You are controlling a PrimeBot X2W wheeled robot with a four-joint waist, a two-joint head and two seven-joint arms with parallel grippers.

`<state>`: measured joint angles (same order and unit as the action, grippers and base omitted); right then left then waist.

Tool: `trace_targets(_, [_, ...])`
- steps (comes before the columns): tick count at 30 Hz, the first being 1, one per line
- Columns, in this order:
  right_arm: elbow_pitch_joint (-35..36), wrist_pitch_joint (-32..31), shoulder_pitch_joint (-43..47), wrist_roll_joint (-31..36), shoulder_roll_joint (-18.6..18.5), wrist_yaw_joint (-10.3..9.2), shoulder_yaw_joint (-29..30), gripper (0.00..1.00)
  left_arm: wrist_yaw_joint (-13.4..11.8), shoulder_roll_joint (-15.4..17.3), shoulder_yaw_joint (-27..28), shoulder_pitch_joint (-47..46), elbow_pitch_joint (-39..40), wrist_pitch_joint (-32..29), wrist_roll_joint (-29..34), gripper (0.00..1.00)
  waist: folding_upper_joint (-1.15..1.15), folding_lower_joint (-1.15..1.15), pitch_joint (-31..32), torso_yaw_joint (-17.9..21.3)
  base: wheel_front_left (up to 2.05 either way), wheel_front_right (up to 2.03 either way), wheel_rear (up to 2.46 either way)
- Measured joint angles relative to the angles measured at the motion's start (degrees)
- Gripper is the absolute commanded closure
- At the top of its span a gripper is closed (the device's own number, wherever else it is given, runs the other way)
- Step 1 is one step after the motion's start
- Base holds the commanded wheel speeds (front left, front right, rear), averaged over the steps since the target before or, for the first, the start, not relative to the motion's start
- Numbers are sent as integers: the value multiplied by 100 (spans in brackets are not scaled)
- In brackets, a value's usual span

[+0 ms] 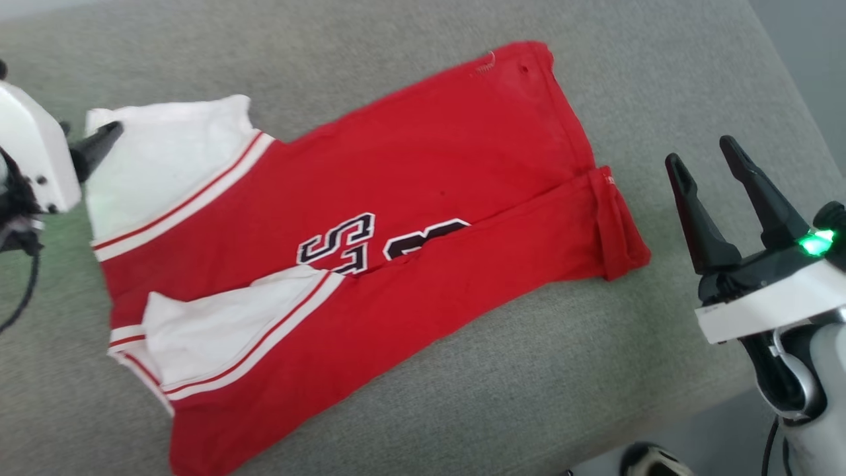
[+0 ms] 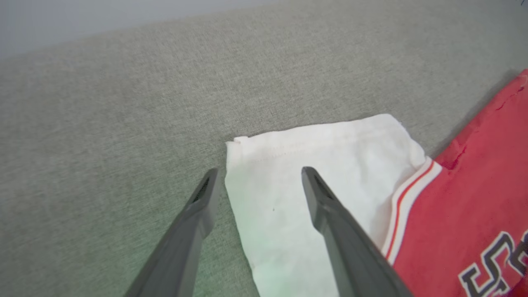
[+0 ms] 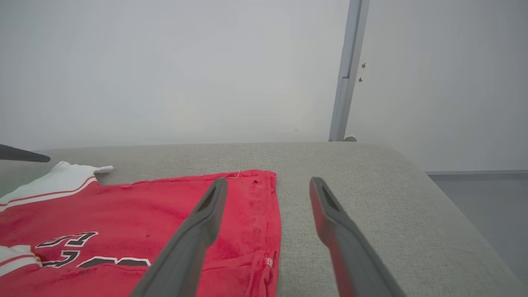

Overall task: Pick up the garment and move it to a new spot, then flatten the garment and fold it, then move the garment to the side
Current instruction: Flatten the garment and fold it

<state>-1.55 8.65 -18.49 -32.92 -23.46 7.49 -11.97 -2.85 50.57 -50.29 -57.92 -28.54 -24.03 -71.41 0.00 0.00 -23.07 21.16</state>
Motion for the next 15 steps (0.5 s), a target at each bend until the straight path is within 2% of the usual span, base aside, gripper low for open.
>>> trace_targets(4, [-82,53,-109,-94,7,0,-110,0,8,11,-137,-408,-383,-950,-90,0,0,0,-198,152,0,0,0])
trace_targets(10, [-220,103,-209,-203,-47,0,-271,0,101,53,-197,-812,-576,-1855,-238,0,0,0,-448,282,0,0,0])
trace_targets(11, [-238,103,-211,-232,-70,0,-277,0,141,48,-192,-856,-576,-1903,-274,16,0,0,-474,285,0,0,0])
trace_targets(12, [-256,100,-219,-240,-87,0,-288,0,142,25,-174,-881,-592,-1935,-309,54,0,0,-494,281,0,0,0])
trace_targets(13, [-264,46,-298,-270,-152,0,-344,0,185,-21,-154,-906,-622,-1995,-376,100,0,0,-516,249,0,0,0])
trace_targets(15, [-253,-45,-453,-283,-270,0,-432,0,225,-94,-155,-944,-643,-2036,-387,100,0,0,-532,208,0,0,0])
